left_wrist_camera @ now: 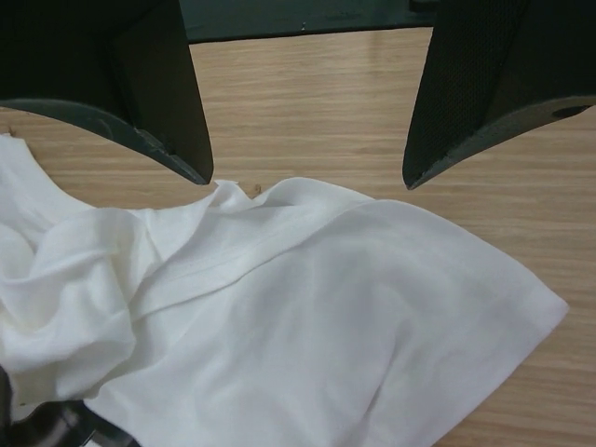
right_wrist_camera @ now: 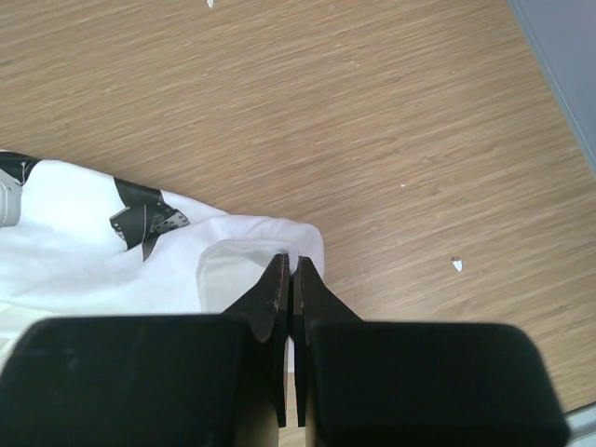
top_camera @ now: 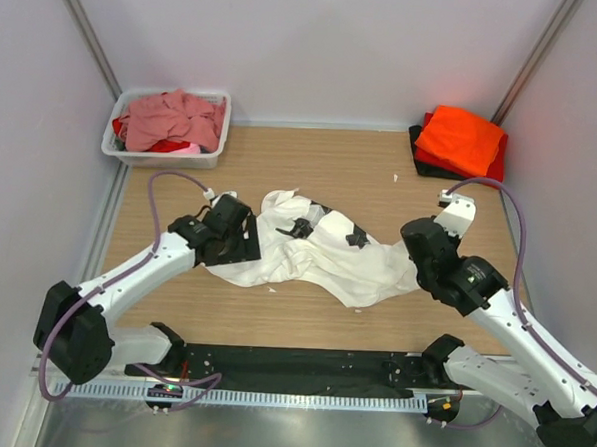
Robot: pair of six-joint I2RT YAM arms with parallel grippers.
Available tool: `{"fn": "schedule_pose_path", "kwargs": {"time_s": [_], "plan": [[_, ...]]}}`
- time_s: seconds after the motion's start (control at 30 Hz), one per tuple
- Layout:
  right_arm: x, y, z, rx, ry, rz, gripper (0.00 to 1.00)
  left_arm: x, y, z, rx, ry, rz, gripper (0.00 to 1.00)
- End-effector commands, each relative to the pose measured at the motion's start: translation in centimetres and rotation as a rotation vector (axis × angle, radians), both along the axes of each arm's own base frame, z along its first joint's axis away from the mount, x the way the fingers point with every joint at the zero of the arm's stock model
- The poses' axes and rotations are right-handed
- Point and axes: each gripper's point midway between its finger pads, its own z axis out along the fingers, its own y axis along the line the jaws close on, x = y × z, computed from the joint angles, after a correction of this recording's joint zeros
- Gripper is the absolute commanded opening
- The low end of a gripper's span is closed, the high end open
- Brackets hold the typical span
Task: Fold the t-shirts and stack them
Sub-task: Flatten the tshirt out
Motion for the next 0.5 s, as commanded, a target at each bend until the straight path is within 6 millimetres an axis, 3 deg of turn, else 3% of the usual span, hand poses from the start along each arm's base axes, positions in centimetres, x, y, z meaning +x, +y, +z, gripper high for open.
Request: {"fn": "schedule_pose_path", "kwargs": {"time_s": [0.0,0.13,0.27,0.47], "plan": [[0.0,0.1,0.1,0.056,-0.040,-0.020,0.01,0.1,-0.5,-0.8,-0.012,-0.043,0.035,0.84],[0.1,0.9,-1.0,0.083,-0.028,0.012,0.01,-0.2,-2.3,-1.5,-0.053,-0.079,-0.061,0.89],[0.5,1.8,-2.1,0.087,0.002,0.032,0.01,-0.1,-5.8,-0.9,-0.064,-0.156,-0.204,0.91],[0.8,2.1,-2.3,0.081,0.012,0.039,0.01,0.4,-10.2,-3.0,-0.027,-0.138,-0.349,0.93]]}}
